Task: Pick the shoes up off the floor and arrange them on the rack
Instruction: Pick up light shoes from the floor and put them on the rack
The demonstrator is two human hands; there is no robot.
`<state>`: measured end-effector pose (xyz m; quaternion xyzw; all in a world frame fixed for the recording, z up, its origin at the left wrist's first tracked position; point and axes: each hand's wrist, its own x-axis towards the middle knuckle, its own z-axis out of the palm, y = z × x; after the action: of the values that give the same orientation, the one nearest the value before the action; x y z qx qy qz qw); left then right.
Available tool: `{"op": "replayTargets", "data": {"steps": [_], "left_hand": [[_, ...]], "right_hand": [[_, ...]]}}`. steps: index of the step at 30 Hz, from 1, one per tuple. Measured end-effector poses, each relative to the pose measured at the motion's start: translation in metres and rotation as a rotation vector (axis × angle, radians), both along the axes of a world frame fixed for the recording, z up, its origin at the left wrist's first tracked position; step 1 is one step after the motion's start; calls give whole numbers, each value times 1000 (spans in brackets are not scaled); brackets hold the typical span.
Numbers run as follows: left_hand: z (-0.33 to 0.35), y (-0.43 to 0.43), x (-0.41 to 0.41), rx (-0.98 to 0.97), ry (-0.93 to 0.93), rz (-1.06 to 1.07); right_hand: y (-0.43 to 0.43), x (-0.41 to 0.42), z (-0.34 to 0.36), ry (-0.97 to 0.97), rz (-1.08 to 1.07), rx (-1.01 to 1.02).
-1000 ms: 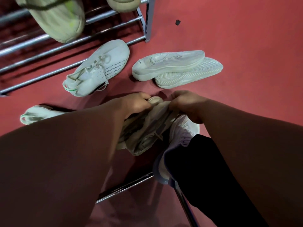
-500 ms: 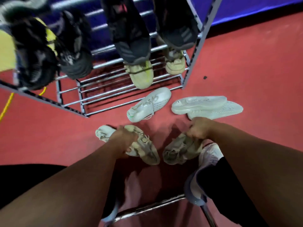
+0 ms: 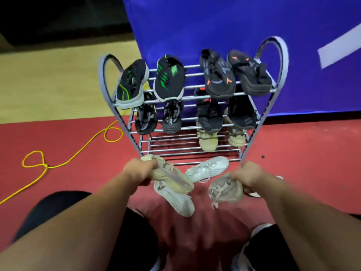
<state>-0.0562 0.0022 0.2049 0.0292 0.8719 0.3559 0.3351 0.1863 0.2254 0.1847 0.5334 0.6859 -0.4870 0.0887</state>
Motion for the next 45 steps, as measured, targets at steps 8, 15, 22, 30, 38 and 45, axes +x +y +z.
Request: {"op": "replayTargets", "data": {"steps": [8, 15, 22, 30, 38, 45], "left_hand": [[45, -61, -28, 73, -250, 174], [27, -53, -32, 161, -430, 319], [11, -23, -58, 329, -431, 498], [-32, 8, -80, 460, -444, 686], [-64, 43, -87, 550, -397, 886], [-100, 69, -92, 799, -461, 937]], "right_hand": [[-32, -31, 73, 393, -235, -49], [-54, -51, 55, 455, -498, -212], [-49, -91, 23, 461, -687, -383], [-48, -150, -15, 461, -775, -473], [-61, -208, -53, 543, -881, -572], [-52, -243, -94, 566, -868, -575]]}}
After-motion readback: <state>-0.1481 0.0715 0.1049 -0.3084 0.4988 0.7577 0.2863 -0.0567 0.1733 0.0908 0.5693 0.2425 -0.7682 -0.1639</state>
